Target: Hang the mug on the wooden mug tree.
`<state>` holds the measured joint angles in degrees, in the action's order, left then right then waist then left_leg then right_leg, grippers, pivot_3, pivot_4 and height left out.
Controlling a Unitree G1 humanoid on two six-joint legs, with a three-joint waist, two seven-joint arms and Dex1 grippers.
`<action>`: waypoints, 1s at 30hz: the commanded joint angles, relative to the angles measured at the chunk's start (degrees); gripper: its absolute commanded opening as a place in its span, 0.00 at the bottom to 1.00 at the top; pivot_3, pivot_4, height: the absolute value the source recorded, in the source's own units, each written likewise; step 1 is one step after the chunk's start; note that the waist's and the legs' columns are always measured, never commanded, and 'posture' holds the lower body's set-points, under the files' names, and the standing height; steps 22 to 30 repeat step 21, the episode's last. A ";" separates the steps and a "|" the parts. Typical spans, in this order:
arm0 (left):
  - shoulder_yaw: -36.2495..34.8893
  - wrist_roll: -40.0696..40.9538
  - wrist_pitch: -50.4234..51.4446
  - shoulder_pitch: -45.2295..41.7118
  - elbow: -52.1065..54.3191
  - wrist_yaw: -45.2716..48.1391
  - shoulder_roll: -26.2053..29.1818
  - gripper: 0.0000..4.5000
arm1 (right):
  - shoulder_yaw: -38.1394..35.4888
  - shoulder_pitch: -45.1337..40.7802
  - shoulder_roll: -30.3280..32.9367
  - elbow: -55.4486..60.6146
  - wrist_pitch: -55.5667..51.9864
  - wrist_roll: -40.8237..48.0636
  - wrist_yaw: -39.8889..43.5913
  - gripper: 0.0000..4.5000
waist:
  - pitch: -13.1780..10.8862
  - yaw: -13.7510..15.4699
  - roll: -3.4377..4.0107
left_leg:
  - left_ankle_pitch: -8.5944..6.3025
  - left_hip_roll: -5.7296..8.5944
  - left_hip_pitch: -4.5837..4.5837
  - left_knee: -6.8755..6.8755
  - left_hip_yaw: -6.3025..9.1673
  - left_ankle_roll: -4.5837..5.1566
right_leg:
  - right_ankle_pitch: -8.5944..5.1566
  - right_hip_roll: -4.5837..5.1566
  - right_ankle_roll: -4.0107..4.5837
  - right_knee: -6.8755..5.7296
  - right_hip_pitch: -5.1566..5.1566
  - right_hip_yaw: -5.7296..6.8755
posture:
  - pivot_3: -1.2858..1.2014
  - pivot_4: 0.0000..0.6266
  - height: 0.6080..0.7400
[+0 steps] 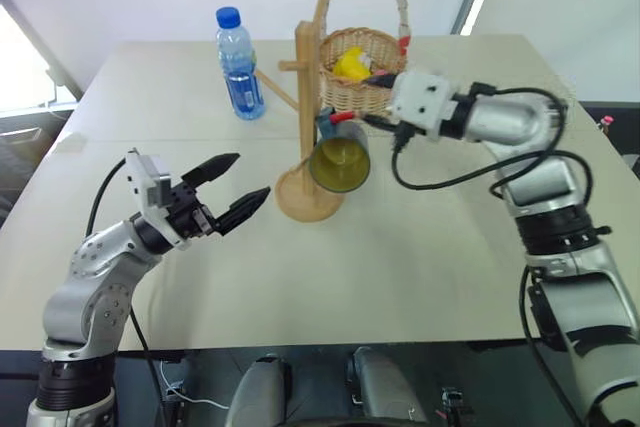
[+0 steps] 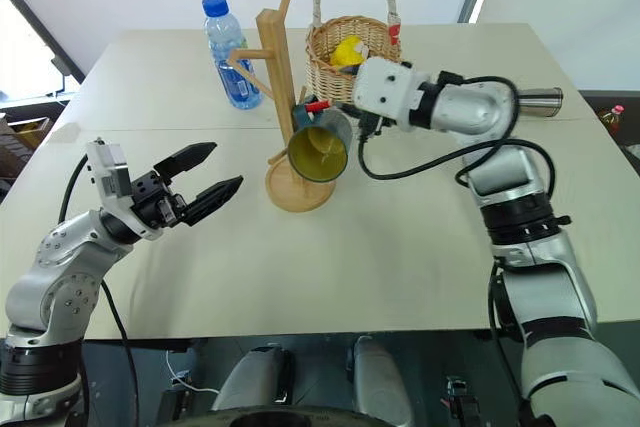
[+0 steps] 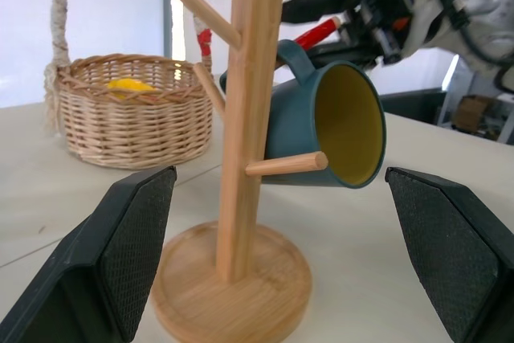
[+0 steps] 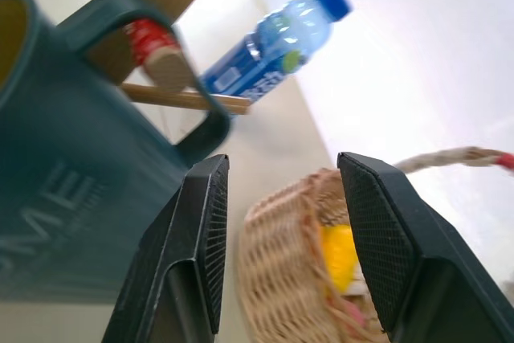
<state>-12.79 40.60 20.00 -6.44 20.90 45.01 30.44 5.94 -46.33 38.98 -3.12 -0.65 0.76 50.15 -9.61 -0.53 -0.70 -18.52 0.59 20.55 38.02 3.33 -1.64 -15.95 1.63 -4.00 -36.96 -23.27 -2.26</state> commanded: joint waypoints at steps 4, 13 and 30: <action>-2.44 -1.65 1.97 1.74 -0.25 -6.09 0.12 1.00 | -12.93 11.17 2.52 7.85 -9.51 8.93 -2.79 0.52 | 0.01 -0.14 -0.01 | -0.01 0.00 -0.02 -0.02 -0.01 0.01 | 0.00 0.03 0.00 0.05 0.05 -0.01 | 0.52 0.24 1.00; -3.32 -14.43 -4.06 5.03 -9.35 -18.30 -4.09 1.00 | -19.64 28.46 -11.28 4.94 -9.71 14.56 -14.60 0.52 | 0.00 -0.43 0.01 | 0.00 -0.05 -0.13 -0.05 -0.06 0.01 | 0.00 -0.08 0.00 -0.11 0.03 -0.08 | 0.52 0.24 1.00; -4.56 -16.20 -6.98 7.30 -12.06 -20.91 -7.27 1.00 | -18.79 30.28 -15.60 0.01 -5.86 14.22 -17.81 0.52 | 0.00 -0.07 0.00 | 0.00 -0.04 -0.10 -0.04 -0.07 0.01 | 0.01 -0.05 -0.01 -0.11 0.01 -0.07 | 0.52 0.24 1.00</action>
